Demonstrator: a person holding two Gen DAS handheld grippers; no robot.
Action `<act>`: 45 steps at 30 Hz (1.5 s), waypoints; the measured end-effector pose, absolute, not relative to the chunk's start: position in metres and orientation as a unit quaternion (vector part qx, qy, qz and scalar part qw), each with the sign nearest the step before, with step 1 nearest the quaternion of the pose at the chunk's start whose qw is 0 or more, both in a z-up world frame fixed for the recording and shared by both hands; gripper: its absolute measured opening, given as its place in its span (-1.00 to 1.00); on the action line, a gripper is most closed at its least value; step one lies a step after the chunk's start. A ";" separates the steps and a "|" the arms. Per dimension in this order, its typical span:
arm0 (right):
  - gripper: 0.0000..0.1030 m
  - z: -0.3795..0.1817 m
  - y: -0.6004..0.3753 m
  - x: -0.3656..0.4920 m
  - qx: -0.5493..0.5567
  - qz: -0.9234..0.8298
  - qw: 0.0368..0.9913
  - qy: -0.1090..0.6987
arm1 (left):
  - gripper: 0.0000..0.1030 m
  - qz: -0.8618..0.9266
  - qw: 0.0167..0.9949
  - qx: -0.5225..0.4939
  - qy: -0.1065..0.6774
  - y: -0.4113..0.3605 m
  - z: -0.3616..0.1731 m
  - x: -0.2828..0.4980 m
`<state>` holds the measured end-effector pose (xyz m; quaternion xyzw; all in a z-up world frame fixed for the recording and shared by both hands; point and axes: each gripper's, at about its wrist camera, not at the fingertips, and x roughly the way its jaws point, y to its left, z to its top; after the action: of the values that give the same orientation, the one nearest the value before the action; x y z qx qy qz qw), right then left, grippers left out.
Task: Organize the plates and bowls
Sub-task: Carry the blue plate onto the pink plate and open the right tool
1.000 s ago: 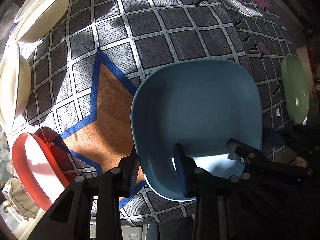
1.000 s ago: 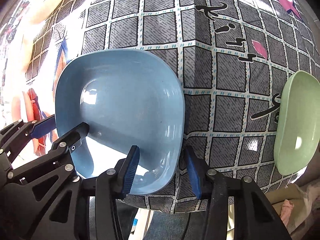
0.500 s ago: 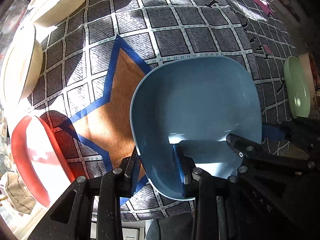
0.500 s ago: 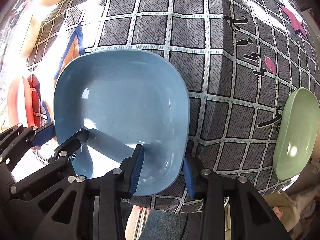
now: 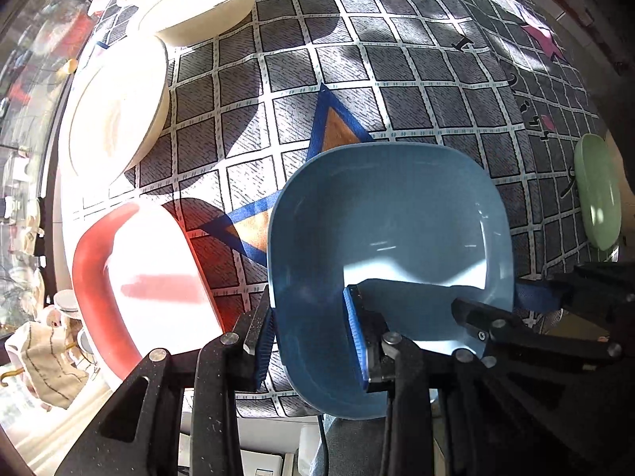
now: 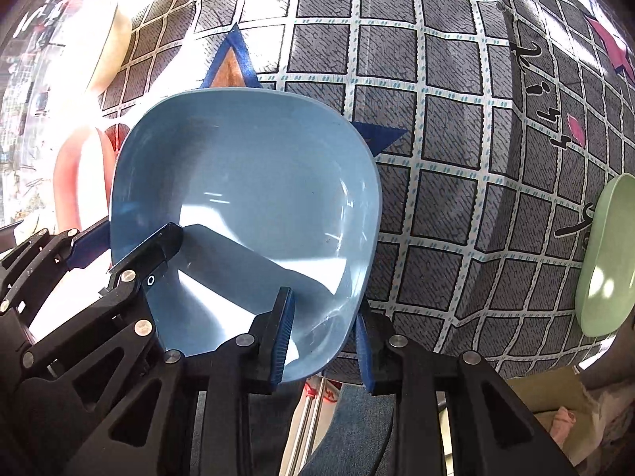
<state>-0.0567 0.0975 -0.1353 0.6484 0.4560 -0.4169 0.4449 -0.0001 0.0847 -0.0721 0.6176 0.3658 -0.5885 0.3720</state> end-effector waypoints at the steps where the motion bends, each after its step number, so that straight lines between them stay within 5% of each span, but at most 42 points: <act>1: -0.38 -0.133 0.095 -0.049 0.648 -0.415 0.448 0.456 | -0.33 -0.585 0.378 0.616 0.369 0.084 -0.069 0.007; 22: -0.37 -0.125 0.073 0.133 0.616 -0.341 0.517 0.486 | -0.28 -0.517 0.484 0.583 0.399 0.041 -0.067 0.169; 25: -0.36 -0.128 0.067 0.146 0.626 -0.331 0.515 0.483 | -0.19 -0.509 0.490 0.581 0.403 0.038 -0.072 0.184; 27: -0.32 -0.151 0.033 0.113 0.628 -0.333 0.507 0.487 | 0.07 -0.505 0.495 0.573 0.414 0.038 -0.075 0.190; 28: -0.05 -0.151 0.032 0.110 0.623 -0.341 0.500 0.495 | 0.10 -0.500 0.501 0.571 0.415 0.038 -0.074 0.193; 29: 0.42 -0.150 0.034 0.110 0.616 -0.350 0.494 0.504 | 0.14 -0.498 0.507 0.569 0.415 0.034 -0.082 0.206; 31: 0.84 -0.143 0.032 0.084 0.616 -0.363 0.490 0.499 | 0.27 -0.496 0.509 0.567 0.417 0.032 -0.082 0.211; 33: 0.86 -0.141 0.037 0.073 0.629 -0.364 0.488 0.483 | 0.41 -0.499 0.510 0.566 0.413 0.033 -0.079 0.210; 45: 0.86 -0.138 0.063 -0.022 0.644 -0.423 0.441 0.461 | 0.50 -0.553 0.488 0.574 0.356 0.049 -0.054 0.153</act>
<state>-0.0219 0.0626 -0.1379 0.6442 0.4608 -0.4225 0.4406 0.1534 0.0488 -0.0536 0.5744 0.3556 -0.5530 0.4876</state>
